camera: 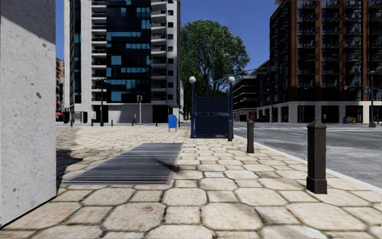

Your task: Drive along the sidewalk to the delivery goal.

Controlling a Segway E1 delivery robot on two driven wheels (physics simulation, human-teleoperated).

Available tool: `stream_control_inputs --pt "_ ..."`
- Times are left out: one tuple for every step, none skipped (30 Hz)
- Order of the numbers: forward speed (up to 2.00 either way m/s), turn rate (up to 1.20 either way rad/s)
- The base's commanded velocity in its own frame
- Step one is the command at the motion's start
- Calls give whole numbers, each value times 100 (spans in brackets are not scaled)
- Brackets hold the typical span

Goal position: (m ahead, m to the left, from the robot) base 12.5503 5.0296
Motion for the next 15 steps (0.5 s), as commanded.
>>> stream_control_inputs --pt "200 35" --pt "200 36" --pt "200 36" --pt "200 36" --pt "200 36" --pt "200 36" --pt "200 36" --pt "200 36" --pt "200 36" --pt "200 36" --pt "200 36" --pt "200 36" --pt "200 36" --pt "200 36" --pt "200 36"
